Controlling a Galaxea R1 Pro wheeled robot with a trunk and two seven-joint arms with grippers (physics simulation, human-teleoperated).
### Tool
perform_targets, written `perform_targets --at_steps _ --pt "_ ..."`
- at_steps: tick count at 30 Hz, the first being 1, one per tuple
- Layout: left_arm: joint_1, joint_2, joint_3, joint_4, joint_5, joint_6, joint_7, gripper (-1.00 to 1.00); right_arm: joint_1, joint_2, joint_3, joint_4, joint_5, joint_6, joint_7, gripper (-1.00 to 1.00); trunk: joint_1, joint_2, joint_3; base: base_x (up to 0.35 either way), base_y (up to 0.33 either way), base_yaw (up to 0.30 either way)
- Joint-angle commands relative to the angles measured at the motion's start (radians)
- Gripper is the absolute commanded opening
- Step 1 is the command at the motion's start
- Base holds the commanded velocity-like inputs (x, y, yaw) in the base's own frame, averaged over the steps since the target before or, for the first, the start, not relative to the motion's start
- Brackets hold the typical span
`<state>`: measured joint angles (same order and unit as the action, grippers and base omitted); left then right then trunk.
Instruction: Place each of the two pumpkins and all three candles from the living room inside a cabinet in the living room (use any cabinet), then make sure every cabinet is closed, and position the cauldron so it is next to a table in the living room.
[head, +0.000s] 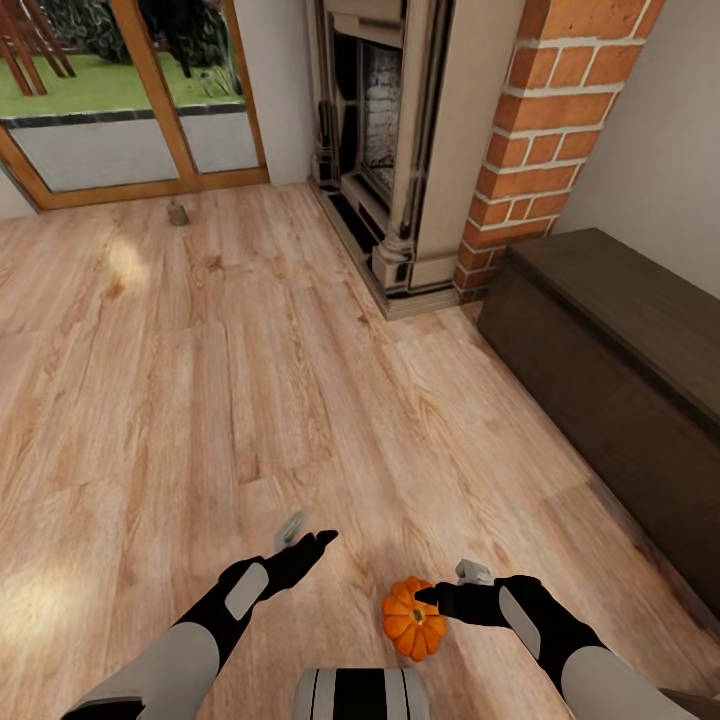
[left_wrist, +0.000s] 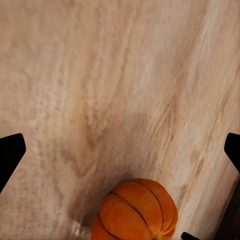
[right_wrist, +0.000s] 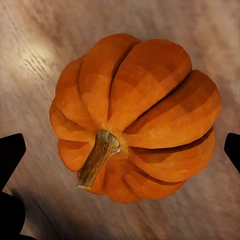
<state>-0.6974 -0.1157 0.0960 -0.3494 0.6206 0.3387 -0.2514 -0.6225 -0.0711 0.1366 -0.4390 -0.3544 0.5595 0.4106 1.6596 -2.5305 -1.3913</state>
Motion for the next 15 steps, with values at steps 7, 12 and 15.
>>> perform_targets --at_steps 7,12,15 --pt "0.000 -0.001 0.008 0.000 0.004 0.009 -0.002 1.00 0.000 -0.001 0.005 -0.001 -0.003 0.003 0.001 1.00 0.003 -0.002 -0.028 0.000 0.000 0.000" --pt "0.000 -0.001 0.009 0.000 0.004 0.009 -0.002 1.00 0.000 -0.001 0.006 -0.001 -0.003 0.003 0.002 1.00 0.005 -0.003 -0.047 0.000 0.000 0.000" --pt "0.000 -0.001 0.009 0.000 0.004 0.009 -0.002 1.00 0.000 -0.001 0.005 -0.001 -0.003 0.003 0.001 1.00 0.007 -0.004 -0.059 0.000 0.000 0.000"
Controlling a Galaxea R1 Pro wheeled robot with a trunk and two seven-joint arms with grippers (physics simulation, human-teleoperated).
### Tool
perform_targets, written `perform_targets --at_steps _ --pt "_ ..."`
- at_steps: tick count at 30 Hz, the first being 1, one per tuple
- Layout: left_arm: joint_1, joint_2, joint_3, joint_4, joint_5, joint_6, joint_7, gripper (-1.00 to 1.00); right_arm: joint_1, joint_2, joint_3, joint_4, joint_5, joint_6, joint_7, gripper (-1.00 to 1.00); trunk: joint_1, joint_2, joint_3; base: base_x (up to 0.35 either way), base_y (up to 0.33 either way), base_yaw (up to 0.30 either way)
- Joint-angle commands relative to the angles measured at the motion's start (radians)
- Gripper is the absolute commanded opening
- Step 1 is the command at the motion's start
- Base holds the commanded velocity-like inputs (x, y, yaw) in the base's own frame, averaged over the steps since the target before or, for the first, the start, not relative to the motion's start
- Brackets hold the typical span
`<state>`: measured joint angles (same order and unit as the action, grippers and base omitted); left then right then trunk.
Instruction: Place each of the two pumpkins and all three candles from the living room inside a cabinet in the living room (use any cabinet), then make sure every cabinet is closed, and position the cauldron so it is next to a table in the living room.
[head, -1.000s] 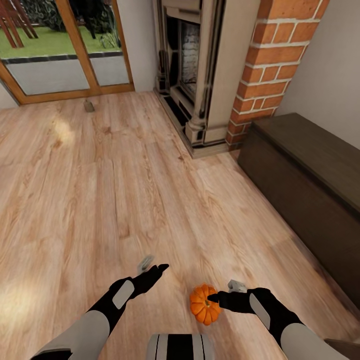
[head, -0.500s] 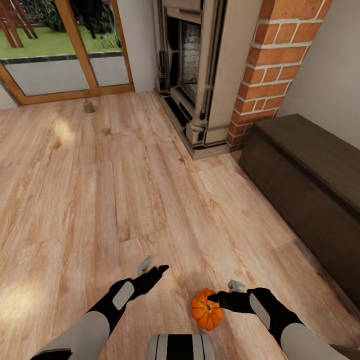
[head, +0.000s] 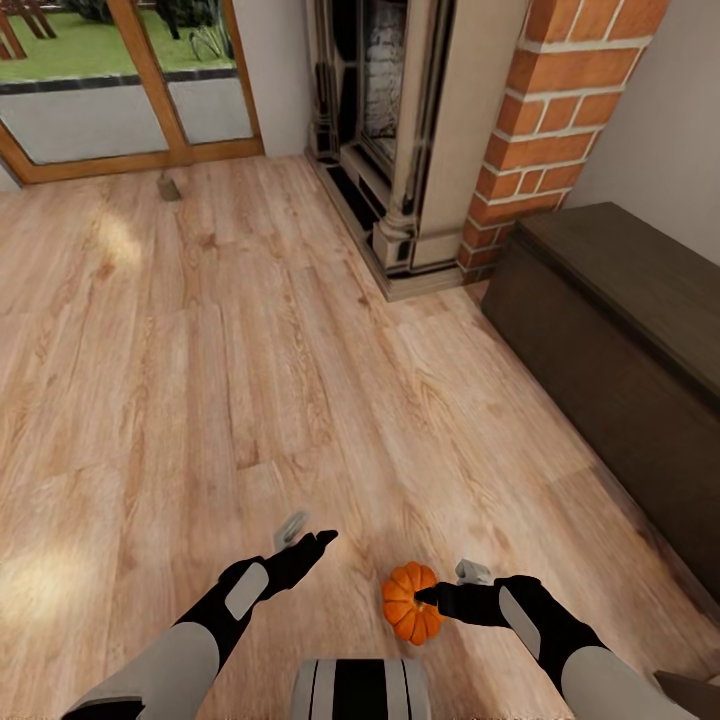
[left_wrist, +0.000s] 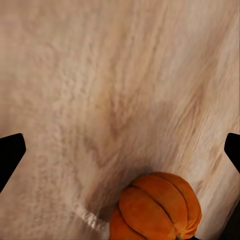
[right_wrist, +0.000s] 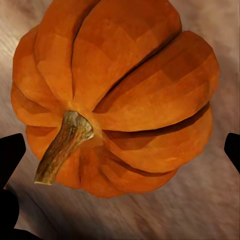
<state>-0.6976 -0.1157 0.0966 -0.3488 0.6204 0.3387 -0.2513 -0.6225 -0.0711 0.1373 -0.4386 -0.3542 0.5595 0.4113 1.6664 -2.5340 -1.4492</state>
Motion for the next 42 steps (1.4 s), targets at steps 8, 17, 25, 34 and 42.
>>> perform_targets --at_steps 8,17,25,34,42 --pt "0.000 -0.001 0.009 -0.001 0.004 0.009 -0.002 1.00 0.000 -0.001 0.004 -0.001 -0.003 0.004 0.000 1.00 0.003 -0.002 -0.028 0.000 0.000 0.000" --pt "0.001 -0.001 0.009 -0.001 0.004 0.009 -0.002 1.00 0.000 -0.001 0.004 -0.001 -0.003 0.004 0.001 1.00 0.005 -0.003 -0.047 0.000 0.000 0.000" --pt "0.000 -0.002 0.009 -0.001 0.004 0.009 -0.002 1.00 0.000 -0.001 0.004 -0.002 -0.003 0.004 0.001 -1.00 0.008 -0.004 -0.070 0.000 0.000 0.000" --pt "0.000 -0.001 0.009 -0.001 0.004 0.009 -0.002 1.00 0.000 -0.001 0.004 -0.002 -0.003 0.004 0.001 -1.00 0.008 -0.004 -0.070 0.000 0.000 0.000" --pt "0.000 -0.001 0.009 -0.001 0.004 0.009 -0.002 1.00 0.000 -0.001 0.002 -0.002 -0.003 0.004 0.001 -1.00 0.008 -0.004 -0.070 0.000 0.000 0.000"
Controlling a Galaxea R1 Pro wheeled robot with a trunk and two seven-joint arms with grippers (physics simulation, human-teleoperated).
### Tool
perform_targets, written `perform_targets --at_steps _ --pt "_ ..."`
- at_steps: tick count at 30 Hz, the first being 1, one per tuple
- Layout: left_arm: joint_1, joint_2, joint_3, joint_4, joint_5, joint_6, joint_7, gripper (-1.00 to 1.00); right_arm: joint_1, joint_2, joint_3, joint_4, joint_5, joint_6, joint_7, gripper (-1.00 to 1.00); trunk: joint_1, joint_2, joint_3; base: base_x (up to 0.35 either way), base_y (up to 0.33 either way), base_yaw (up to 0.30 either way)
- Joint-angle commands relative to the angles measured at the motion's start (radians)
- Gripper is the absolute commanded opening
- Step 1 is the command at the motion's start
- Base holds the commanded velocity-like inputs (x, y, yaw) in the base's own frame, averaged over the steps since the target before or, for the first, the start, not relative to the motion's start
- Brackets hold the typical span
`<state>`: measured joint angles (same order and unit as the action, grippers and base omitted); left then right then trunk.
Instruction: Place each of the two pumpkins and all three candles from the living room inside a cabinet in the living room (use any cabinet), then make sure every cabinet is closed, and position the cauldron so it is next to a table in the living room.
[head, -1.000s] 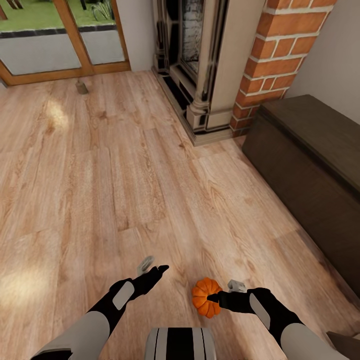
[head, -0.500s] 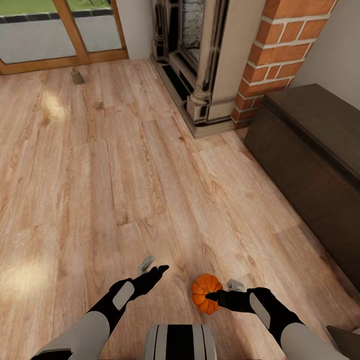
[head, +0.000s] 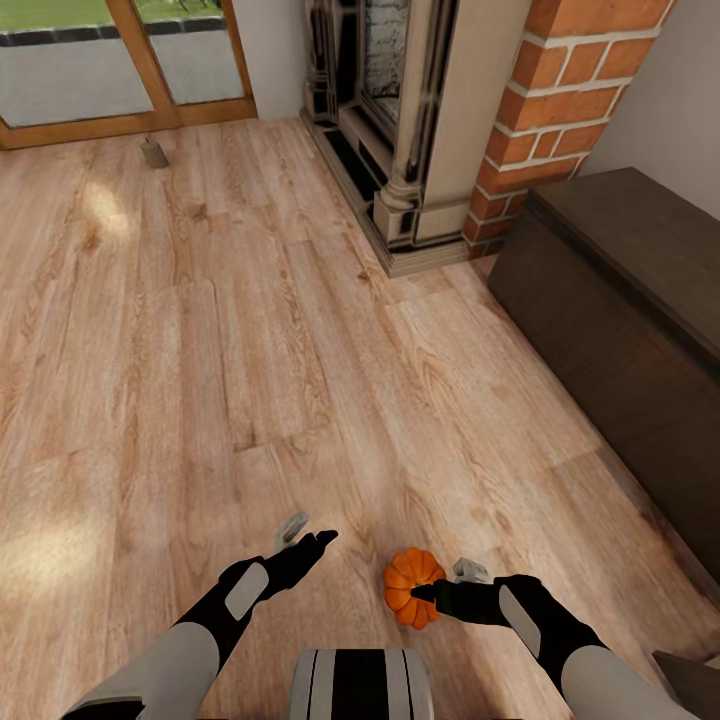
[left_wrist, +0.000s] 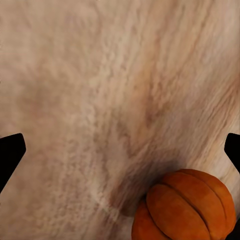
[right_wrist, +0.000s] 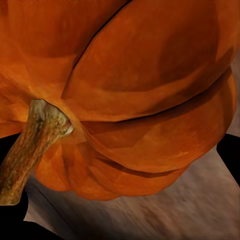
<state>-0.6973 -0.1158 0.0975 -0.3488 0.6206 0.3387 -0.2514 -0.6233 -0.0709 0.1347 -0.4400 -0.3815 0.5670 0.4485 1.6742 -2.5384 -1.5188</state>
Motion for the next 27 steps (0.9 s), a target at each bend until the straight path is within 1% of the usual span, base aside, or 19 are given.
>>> perform_targets --at_steps 1,5,27 --pt "0.000 -0.001 0.008 -0.001 0.004 0.010 -0.002 1.00 0.000 -0.001 0.005 0.000 0.024 -0.004 -0.036 -1.00 0.000 0.000 -0.001 0.000 0.000 0.000" --pt "0.000 -0.001 0.008 -0.001 0.004 0.010 -0.002 1.00 0.000 -0.001 0.005 0.000 0.024 -0.004 -0.036 -1.00 0.000 0.000 -0.001 0.000 0.000 0.000" --pt "0.000 -0.001 0.005 0.000 0.004 0.014 -0.002 1.00 0.000 -0.001 0.005 0.000 0.023 -0.004 -0.036 -1.00 -0.010 0.005 0.084 0.000 0.000 0.000"
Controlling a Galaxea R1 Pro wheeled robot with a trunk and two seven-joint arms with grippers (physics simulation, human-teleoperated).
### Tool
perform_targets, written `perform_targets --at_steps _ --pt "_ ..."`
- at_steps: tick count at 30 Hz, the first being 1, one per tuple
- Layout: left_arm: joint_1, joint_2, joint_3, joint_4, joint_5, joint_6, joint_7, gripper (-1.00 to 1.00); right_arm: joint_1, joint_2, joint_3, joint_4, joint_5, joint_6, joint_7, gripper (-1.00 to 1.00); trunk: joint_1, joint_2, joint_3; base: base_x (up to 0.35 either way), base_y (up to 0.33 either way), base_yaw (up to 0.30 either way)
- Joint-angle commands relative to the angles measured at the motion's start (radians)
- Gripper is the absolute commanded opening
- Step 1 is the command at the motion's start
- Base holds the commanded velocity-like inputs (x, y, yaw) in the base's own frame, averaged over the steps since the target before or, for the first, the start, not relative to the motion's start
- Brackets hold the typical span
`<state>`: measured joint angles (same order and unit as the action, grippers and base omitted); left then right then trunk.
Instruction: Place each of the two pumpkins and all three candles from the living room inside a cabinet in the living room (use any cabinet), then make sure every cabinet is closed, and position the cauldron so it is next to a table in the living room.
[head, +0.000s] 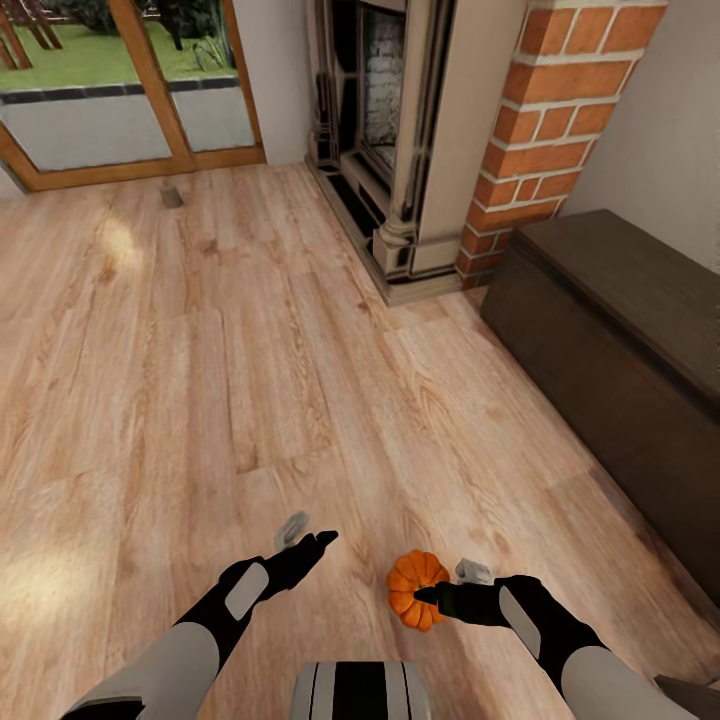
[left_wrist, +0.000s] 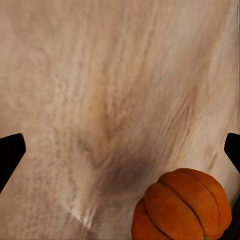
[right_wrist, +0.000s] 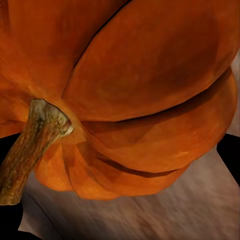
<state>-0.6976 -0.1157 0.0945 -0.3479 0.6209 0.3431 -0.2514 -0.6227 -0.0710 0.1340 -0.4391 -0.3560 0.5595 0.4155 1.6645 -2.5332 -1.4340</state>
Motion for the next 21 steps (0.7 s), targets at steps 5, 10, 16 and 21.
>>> perform_targets --at_steps 5,10,16,21 --pt "0.001 0.003 0.009 0.008 0.003 0.010 0.003 1.00 0.000 -0.001 0.006 -0.002 -0.002 0.004 -0.002 -1.00 -0.002 0.001 0.019 0.000 0.000 0.000" --pt "0.000 0.021 0.011 0.089 0.001 0.007 0.075 1.00 0.000 -0.001 0.006 -0.006 -0.001 0.004 0.004 -1.00 -0.005 0.002 0.038 0.000 0.000 0.000" --pt "0.000 0.050 0.009 0.107 -0.032 0.007 0.084 1.00 0.000 -0.002 0.006 -0.009 0.002 0.004 0.005 -1.00 -0.007 0.004 0.066 0.000 0.000 0.089" --pt "0.000 0.098 0.008 0.176 -0.048 0.005 0.084 1.00 0.000 -0.002 0.006 -0.009 0.002 0.004 0.005 -1.00 -0.010 0.005 0.091 0.000 0.000 0.200"
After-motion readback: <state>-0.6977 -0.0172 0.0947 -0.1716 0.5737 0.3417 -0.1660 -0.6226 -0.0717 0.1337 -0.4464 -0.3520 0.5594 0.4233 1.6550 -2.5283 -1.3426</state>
